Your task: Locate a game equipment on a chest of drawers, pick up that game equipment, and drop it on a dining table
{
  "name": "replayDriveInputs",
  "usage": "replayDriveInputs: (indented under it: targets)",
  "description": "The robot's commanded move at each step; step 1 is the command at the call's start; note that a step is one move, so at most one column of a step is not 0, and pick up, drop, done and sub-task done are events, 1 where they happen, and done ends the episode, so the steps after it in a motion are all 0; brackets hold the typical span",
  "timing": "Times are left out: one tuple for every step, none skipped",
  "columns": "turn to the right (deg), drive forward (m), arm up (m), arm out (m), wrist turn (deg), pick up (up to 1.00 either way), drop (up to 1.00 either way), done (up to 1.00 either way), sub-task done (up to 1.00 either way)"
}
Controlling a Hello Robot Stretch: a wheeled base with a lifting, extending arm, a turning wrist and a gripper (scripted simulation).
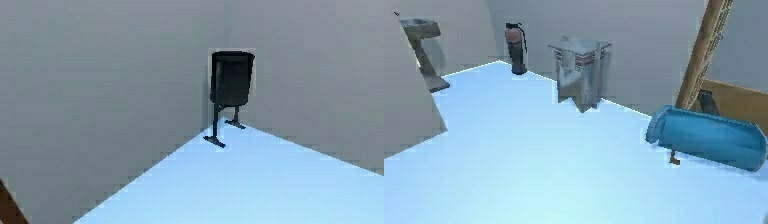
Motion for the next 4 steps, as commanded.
replayDriveInputs:
  targets:
    - [-27.0,0.0,0.0,0.0,0.0,0.0,0.0,0.0,0.0]
    - [0.0,0.05,0.0,0.0,0.0,0.0,0.0,0.0,0.0]
    - [27.0,0.0,0.0,0.0,0.0,0.0,0.0,0.0,0.0]
    - [0.0,0.15,0.0,0.0,0.0,0.0,0.0,0.0,0.0]
